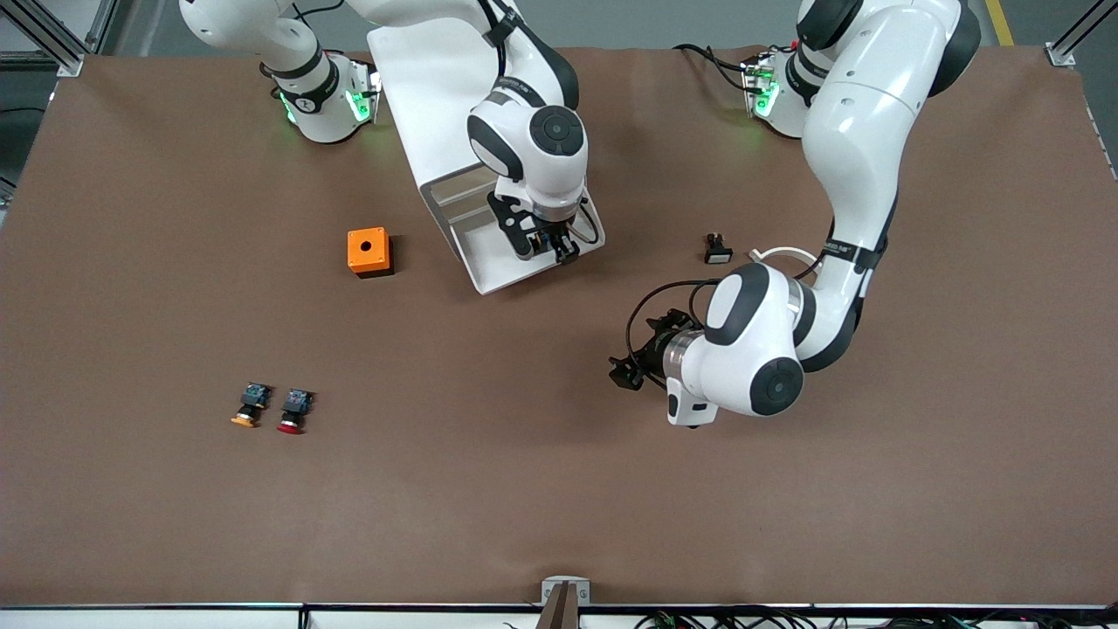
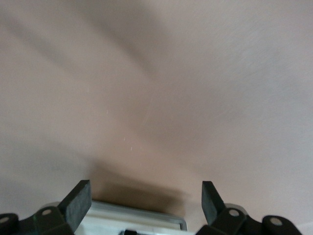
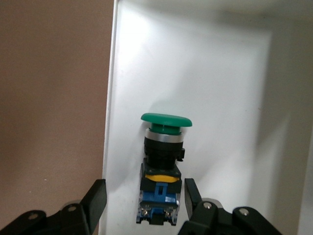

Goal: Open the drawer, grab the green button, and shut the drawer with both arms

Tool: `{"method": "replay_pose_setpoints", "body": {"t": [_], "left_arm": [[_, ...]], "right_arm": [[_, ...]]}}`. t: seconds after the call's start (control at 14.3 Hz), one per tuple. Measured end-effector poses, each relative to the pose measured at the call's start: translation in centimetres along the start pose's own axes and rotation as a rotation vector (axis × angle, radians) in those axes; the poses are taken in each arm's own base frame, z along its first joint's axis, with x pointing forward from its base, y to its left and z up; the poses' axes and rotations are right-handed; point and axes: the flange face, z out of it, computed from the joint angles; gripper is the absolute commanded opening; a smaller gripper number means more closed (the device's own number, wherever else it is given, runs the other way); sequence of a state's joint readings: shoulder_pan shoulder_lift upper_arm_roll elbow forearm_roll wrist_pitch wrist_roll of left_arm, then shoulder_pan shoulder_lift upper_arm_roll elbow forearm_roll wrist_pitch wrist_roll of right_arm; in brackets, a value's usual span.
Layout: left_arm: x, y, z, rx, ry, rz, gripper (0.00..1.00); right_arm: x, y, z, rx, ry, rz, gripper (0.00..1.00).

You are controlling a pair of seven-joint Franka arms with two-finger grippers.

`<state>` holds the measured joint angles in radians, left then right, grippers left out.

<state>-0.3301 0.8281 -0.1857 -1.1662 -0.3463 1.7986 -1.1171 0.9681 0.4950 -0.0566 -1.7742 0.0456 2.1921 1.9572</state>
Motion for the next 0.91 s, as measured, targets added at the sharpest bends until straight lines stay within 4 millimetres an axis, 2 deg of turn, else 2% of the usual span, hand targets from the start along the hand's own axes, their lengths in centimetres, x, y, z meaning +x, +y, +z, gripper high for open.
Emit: {"method": "replay_pose_setpoints", "body": {"t": [0.14, 0.28, 0.35, 0.63, 0.77, 0.91], "left_arm": [[-0.4, 0.5, -1.0, -0.025, 0.083, 0.040, 0.99], [-1.2, 1.3, -0.6, -0.036, 0.148, 0.079, 0.99], [-1.7, 1.6, -0.3, -0.034, 0.171, 0.095, 0.99], [-3.1, 2.2, 0.6, -0.006, 0.255, 0.152, 1.00], [-3.4, 2.5, 1.2, 0.009, 0.323, 0.189, 1.00], [-3.9, 2.8, 2.0, 0.019, 0.381, 0.227, 1.00]], "right_arm": [[0.0, 0.0, 0.1, -0.001, 0.001, -0.001, 0.35], [0.0, 0.0, 0.1, -0.003, 0.001, -0.010, 0.03], [-0.1, 0.1, 0.1, -0.005, 0.002, -0.022, 0.00], [0.0, -0.1, -0.4, -0.013, 0.006, -0.045, 0.00], [0.7, -1.0, -2.4, -0.035, 0.015, -0.075, 0.00], [2.8, -2.7, -6.1, -0.058, 0.017, -0.135, 0.00]]}}
